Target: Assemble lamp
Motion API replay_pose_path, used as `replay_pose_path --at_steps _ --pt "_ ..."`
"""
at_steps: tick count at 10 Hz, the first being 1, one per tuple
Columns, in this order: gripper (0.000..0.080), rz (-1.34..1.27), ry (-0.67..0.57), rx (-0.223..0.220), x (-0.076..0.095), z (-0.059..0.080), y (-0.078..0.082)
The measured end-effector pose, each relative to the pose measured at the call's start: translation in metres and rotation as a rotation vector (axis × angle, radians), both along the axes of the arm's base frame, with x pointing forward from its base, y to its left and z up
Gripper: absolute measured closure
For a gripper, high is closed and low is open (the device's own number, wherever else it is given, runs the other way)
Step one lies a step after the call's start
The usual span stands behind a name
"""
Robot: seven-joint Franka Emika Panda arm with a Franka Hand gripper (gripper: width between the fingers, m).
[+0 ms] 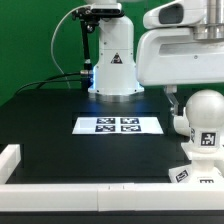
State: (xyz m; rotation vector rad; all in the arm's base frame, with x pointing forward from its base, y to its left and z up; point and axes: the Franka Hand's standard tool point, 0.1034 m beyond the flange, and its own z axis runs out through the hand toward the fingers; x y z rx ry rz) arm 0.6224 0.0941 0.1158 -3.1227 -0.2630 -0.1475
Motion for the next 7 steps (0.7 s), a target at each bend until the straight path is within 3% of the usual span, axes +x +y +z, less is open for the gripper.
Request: replay_pose_path --at_steps 2,3,7 --pt "0.0101 0.101 -0.011 -0.016 0.0002 -0.0006 0.0024" --pt "0.0225 0.100 -0.011 -0.016 0.0004 -0.0006 0.0014" --pt "0.0225 -0.006 -0.011 -0.004 0.0007 -0.0004 0.0014"
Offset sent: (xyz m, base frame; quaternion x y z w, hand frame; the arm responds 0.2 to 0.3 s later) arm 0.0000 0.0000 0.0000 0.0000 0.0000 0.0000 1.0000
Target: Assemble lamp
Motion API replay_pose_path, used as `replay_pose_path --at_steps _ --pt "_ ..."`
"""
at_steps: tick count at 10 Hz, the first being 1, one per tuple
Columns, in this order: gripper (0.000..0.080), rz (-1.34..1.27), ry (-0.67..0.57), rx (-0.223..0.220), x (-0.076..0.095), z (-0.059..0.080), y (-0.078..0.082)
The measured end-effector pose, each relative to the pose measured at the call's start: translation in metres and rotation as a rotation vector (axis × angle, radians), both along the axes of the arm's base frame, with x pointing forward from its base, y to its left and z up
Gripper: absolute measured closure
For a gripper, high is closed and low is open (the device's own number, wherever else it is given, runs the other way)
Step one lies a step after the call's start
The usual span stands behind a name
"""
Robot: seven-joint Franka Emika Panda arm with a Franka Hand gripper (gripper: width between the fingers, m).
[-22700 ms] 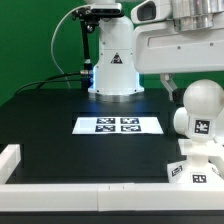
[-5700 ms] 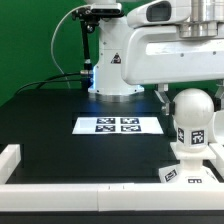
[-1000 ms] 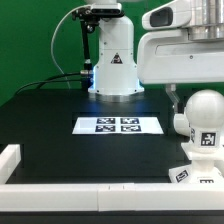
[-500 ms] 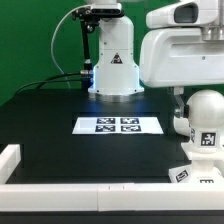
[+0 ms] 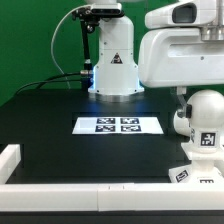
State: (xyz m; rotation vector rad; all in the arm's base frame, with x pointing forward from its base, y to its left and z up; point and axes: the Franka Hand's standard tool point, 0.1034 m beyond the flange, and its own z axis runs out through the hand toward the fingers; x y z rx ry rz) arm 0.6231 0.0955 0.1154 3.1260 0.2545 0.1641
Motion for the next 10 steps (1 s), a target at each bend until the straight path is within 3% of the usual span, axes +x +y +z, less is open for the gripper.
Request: replay_pose_path --at_steps 6,10 --pt "0.0223 -0.805 -0.002 0.096 -0.0001 -0.0005 -0.0036" --pt "0.0223 -1.011 0.012 0.124 -0.0016 -0.0013 -0.0034"
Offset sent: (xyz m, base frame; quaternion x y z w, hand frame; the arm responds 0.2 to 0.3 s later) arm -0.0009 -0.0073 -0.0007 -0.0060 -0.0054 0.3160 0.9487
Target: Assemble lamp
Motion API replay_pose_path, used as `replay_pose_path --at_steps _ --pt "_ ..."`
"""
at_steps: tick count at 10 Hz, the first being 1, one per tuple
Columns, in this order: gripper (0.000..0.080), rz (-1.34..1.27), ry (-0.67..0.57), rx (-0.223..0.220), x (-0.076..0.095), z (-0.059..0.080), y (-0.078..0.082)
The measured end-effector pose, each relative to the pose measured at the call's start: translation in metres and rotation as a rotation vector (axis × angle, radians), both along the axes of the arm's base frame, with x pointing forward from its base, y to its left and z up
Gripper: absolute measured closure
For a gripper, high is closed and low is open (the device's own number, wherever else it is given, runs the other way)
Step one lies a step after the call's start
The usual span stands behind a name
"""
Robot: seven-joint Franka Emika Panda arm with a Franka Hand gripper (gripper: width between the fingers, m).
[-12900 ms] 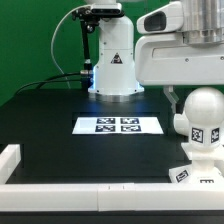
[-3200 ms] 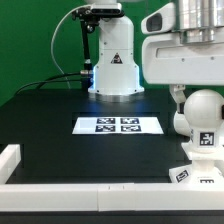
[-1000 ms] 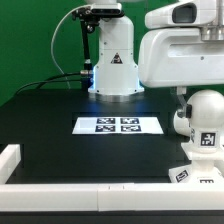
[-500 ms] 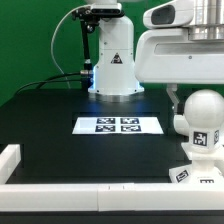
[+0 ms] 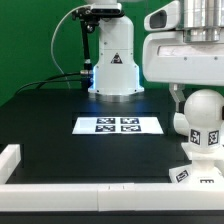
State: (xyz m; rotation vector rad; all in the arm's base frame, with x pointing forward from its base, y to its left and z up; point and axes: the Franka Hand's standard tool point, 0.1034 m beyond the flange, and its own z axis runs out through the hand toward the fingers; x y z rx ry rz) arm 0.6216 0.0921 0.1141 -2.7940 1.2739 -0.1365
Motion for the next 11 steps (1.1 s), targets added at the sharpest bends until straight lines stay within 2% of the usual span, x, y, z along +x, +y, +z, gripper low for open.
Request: replay_pose_path --at_steps 2,4,5,7,8,9,10,11 --pt "0.0223 -0.302 0.014 0.049 -0.0014 -0.0007 0.0028" --pt "0.0223 -0.678 0.009 0.134 -0.0004 -0.0014 0.0052" --pt "0.0223 -0.777 0.006 0.178 0.0000 -0.0025 0.0041" --pt "0.0223 -0.882 0.014 0.206 -0.0015 -0.0017 0.0024" --pt "0.0223 -0.879 0.014 0.205 -0.0014 -0.0015 0.0028" --pt "0.0163 -0.873 0.014 0.204 -0.0016 -0.0019 0.0028" --pt "0.0163 -0.872 0.015 0.204 -0.0018 -0.0022 0.0032" --pt "0.0120 -0.870 0.015 0.203 -0.0018 -0.0023 0.0034"
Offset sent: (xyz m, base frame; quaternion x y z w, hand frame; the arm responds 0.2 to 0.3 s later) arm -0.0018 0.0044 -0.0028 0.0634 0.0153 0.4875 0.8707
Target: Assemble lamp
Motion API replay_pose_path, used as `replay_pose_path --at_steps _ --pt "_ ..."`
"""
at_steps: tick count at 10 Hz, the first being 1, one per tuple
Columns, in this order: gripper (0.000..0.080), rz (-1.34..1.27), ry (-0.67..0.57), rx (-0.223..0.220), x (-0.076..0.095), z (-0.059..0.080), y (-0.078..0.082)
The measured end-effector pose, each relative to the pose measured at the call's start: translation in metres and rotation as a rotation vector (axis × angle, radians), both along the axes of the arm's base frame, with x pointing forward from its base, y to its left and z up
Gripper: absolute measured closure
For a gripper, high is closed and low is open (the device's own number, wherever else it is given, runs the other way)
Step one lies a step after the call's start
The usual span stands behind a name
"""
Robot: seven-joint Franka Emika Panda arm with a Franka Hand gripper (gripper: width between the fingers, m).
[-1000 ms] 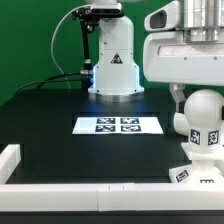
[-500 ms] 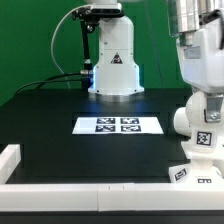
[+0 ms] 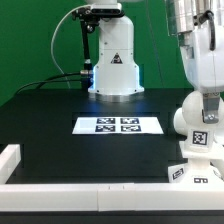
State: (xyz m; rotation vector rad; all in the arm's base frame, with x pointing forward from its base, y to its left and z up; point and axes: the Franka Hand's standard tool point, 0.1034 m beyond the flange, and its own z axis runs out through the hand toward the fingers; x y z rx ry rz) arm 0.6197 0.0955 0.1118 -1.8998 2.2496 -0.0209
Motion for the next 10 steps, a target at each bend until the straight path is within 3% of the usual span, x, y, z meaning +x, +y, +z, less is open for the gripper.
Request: replay_pose_path --at_steps 2,4,5,10 --pt "0.0104 0.060 -0.013 -0.005 0.002 0.007 0.002" --pt "0.0100 0.177 -0.056 0.004 0.003 0.045 0.008" --pt "0.0100 0.189 -0.062 0.007 0.004 0.051 0.009" --pt "0.0100 0.189 -0.055 0.005 0.003 0.046 0.009"
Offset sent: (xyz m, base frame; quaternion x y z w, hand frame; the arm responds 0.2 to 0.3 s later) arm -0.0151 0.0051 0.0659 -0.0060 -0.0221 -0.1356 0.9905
